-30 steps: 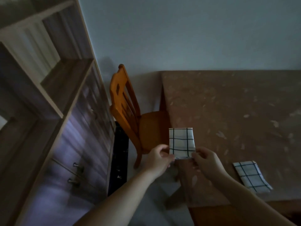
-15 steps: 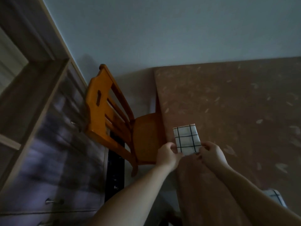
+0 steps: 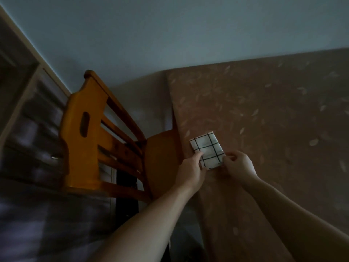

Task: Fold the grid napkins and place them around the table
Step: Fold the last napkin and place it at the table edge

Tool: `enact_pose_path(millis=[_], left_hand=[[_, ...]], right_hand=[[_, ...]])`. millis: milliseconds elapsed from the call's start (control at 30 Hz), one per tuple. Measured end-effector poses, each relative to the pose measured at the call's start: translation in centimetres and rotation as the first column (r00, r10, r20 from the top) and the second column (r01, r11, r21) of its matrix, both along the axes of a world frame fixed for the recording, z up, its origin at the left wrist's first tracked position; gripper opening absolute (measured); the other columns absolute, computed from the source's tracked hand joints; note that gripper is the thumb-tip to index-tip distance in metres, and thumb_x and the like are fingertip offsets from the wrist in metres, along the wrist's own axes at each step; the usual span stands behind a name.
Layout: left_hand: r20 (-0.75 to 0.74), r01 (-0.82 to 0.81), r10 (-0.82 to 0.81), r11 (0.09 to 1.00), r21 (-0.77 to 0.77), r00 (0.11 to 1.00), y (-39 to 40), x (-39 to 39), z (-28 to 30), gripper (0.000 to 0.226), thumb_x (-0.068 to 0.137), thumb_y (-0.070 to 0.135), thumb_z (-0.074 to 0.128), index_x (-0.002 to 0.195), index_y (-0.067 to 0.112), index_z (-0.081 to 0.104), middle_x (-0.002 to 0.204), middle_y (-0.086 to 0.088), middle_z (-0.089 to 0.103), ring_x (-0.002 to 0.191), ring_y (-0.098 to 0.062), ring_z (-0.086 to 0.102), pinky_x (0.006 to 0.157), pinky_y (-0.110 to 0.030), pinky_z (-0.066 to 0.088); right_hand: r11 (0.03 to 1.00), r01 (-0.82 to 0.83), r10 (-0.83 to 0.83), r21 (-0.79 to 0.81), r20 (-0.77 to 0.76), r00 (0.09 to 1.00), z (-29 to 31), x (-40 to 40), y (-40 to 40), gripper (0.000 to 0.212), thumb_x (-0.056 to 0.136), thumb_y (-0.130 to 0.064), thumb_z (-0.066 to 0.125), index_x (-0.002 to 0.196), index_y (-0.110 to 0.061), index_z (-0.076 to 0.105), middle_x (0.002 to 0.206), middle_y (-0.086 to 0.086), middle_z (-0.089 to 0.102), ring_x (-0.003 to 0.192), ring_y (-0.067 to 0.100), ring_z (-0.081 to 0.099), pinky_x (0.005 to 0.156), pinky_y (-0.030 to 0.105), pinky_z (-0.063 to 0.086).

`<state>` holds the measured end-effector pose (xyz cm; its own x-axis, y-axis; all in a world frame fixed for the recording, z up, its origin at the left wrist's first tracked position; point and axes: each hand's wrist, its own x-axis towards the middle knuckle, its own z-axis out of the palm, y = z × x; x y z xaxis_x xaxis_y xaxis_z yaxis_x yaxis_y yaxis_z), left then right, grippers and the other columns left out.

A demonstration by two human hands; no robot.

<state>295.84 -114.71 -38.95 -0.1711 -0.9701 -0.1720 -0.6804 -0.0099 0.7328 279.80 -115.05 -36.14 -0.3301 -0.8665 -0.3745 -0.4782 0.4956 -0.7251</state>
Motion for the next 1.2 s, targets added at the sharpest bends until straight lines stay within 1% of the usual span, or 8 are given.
enact_pose_path(millis=[67,167,300,367,467,633,933,1200], left_hand=[[-0.006,-0.009,0.009,1.000,-0.020,1.000,-0.4,0.5,-0.1,0.056,0.089,0.033,0.068,0.140,0.028,0.046,0.127,0.000,0.064,0.117,-0.020,0.060,0.096,-0.033,0.051],[0.112,-0.043,0.056,0.993,-0.113,0.992,0.1,1.6,0.0,0.067,0.082,0.054,0.067,0.139,0.029,0.043,0.129,0.002,0.055,0.117,-0.019,0.054,0.094,-0.034,0.048],[0.254,0.009,0.064,0.961,-0.277,0.965,0.7,1.6,-0.9,0.072,0.076,0.073,0.046,0.133,0.029,0.050,0.135,0.000,0.054,0.123,-0.023,0.050,0.094,-0.042,0.043],[0.258,0.012,0.074,0.948,-0.317,0.963,0.3,1.3,-1.6,0.062,0.077,0.068,0.052,0.126,0.030,0.057,0.132,0.001,0.059,0.123,-0.023,0.053,0.093,-0.044,0.044],[0.221,-0.008,0.087,0.943,-0.333,0.971,-0.6,1.0,-2.4,0.051,0.080,0.055,0.065,0.125,0.030,0.060,0.130,0.004,0.062,0.124,-0.022,0.054,0.096,-0.045,0.042],[0.191,-0.038,0.105,0.945,-0.324,0.976,-2.1,1.3,-2.6,0.048,0.086,0.050,0.060,0.129,0.029,0.058,0.133,0.007,0.060,0.127,-0.019,0.050,0.099,-0.043,0.037],[0.163,-0.073,0.115,0.967,-0.244,0.980,-3.2,2.1,-2.5,0.049,0.092,0.053,0.055,0.136,0.031,0.053,0.141,0.011,0.052,0.134,-0.015,0.041,0.104,-0.038,0.029],[0.090,-0.069,0.090,0.975,-0.212,0.992,-3.6,2.7,-2.7,0.051,0.091,0.051,0.057,0.136,0.029,0.051,0.141,0.009,0.051,0.133,-0.016,0.042,0.105,-0.040,0.039]], right_hand=[[1.000,-0.012,0.011,-0.010,-0.046,0.999,0.3,-0.1,0.3,0.020,0.089,-0.029,0.058,0.107,-0.023,0.065,0.088,-0.010,0.066,0.078,0.009,0.064,0.062,0.027,0.050],[0.976,-0.206,0.172,-0.071,-0.336,0.926,0.0,-0.4,1.5,0.037,0.086,-0.039,0.061,0.121,-0.031,0.053,0.107,-0.010,0.054,0.089,0.008,0.057,0.070,0.028,0.047],[0.859,-0.509,0.455,0.054,-0.536,0.711,-1.4,-1.1,1.9,0.072,0.084,-0.053,0.057,0.147,-0.043,0.023,0.153,-0.004,0.029,0.136,0.018,0.037,0.105,0.042,0.040],[0.832,-0.545,0.500,0.098,-0.556,0.664,-2.0,-1.2,1.5,0.073,0.087,-0.055,0.052,0.150,-0.041,0.017,0.158,-0.003,0.023,0.143,0.018,0.027,0.113,0.043,0.030],[0.848,-0.529,0.446,0.028,-0.575,0.686,-2.6,-0.7,0.7,0.064,0.091,-0.052,0.050,0.148,-0.036,0.028,0.154,-0.004,0.034,0.141,0.016,0.033,0.112,0.041,0.028],[0.865,-0.497,0.380,-0.063,-0.565,0.732,-3.0,0.6,-1.2,0.055,0.092,-0.041,0.057,0.144,-0.031,0.040,0.147,-0.006,0.045,0.136,0.016,0.040,0.109,0.041,0.030],[0.871,-0.487,0.382,-0.061,-0.541,0.750,-2.9,2.3,-3.2,0.055,0.092,-0.040,0.054,0.144,-0.031,0.037,0.148,-0.007,0.043,0.139,0.016,0.036,0.111,0.044,0.027],[0.877,-0.479,0.388,-0.038,-0.533,0.752,-2.6,2.7,-3.3,0.058,0.092,-0.047,0.052,0.145,-0.033,0.033,0.150,-0.007,0.040,0.139,0.015,0.033,0.111,0.044,0.028]])
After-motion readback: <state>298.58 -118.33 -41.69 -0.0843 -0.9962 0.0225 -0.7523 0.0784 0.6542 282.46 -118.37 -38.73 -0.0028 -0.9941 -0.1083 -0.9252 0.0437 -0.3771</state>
